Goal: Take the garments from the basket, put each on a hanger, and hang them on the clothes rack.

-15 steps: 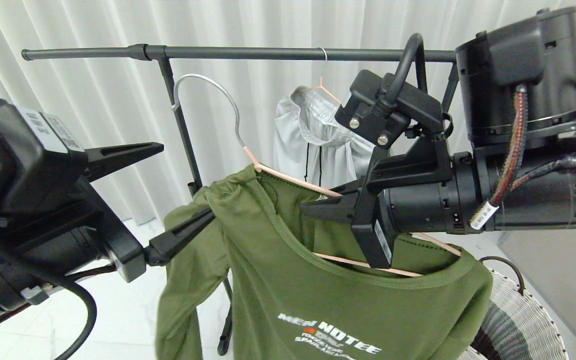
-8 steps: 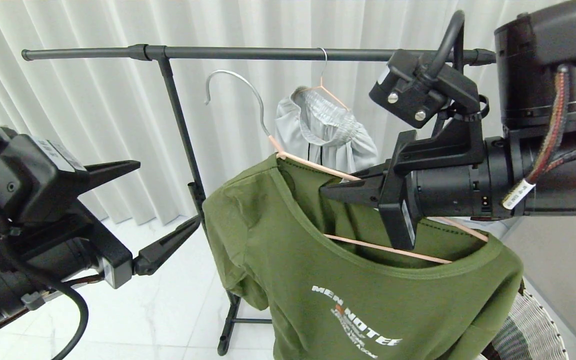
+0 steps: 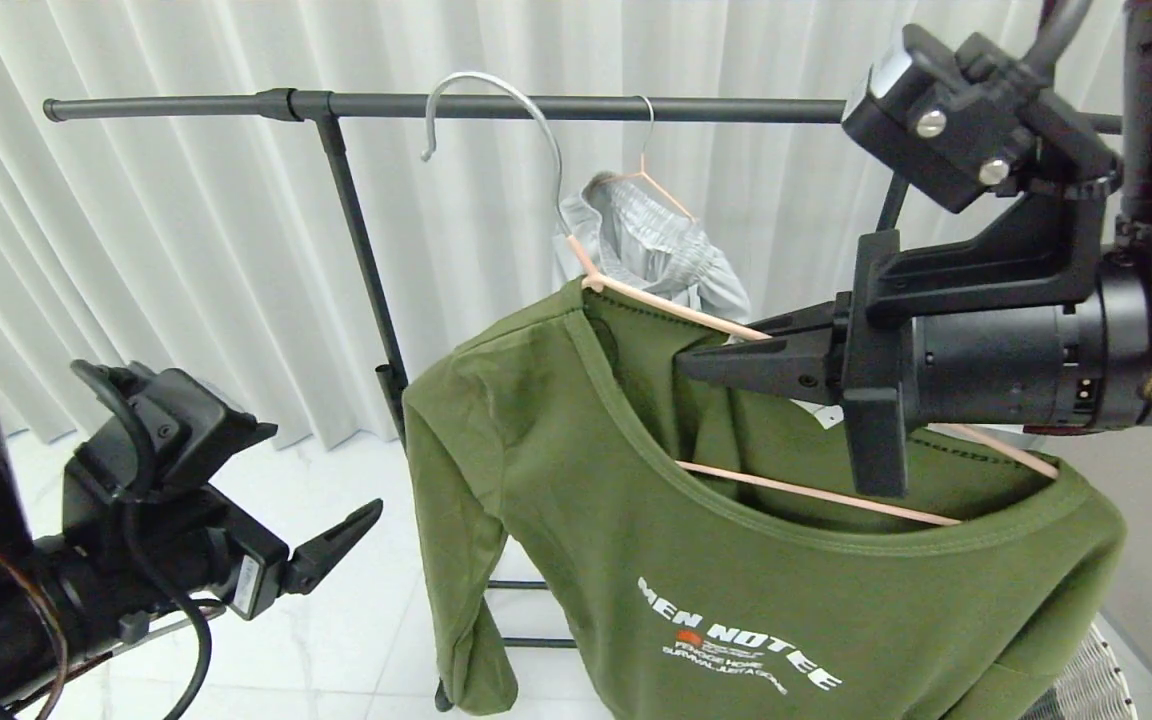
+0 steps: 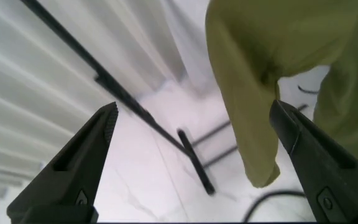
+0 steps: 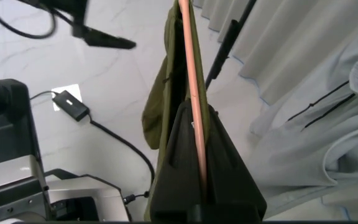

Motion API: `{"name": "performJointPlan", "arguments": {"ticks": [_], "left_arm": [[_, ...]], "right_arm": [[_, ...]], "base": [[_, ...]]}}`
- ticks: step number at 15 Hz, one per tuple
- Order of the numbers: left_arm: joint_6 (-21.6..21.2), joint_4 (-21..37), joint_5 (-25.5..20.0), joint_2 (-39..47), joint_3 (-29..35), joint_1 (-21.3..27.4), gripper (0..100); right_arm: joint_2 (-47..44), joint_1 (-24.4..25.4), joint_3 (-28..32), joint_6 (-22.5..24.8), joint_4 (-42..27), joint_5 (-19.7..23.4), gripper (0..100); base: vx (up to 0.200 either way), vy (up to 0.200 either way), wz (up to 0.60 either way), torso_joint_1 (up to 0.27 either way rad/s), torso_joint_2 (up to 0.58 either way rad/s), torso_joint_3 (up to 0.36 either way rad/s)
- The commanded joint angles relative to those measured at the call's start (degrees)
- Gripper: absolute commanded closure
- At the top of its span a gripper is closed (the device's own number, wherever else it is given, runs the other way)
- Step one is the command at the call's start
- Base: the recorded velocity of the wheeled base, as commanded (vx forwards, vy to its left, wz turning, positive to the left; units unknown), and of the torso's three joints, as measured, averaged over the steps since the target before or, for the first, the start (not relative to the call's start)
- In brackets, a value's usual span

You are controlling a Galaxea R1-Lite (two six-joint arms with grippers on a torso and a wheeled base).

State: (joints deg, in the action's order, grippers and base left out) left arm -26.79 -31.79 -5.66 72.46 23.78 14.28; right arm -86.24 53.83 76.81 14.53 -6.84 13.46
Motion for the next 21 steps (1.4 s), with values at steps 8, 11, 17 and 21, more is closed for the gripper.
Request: {"name": "performJointPlan", "arguments": {"ticks": [8, 11, 17, 21], "left_arm": [[0.5, -6.5, -7.8, 13.3, 3.3, -3.7, 0], [0.4, -11.0, -7.8, 15.9, 2.8, -5.3, 100], [-0.2, -11.1, -8.1, 15.4, 0.0, -13.7, 100], [-3.5, -11.1, -7.9, 15.8, -1.4, -15.9, 100]], "right_arm": [[2.8, 4.0, -2.0, -2.1, 1.9, 1.1, 100], [2.7, 3.9, -2.0, -2.3, 2.0, 1.0, 100], [2.5, 3.3, -1.8, -3.1, 2.1, 0.9, 100], [1.9, 3.1, -1.9, -4.7, 4.8, 0.5, 100]], "base": [[0.0, 0.0, 0.0, 0.0, 0.0, 0.0], [0.0, 0.0, 0.0, 0.0, 0.0, 0.0], [0.0, 0.0, 0.0, 0.0, 0.0, 0.0], [0.0, 0.0, 0.0, 0.0, 0.0, 0.0]]}}
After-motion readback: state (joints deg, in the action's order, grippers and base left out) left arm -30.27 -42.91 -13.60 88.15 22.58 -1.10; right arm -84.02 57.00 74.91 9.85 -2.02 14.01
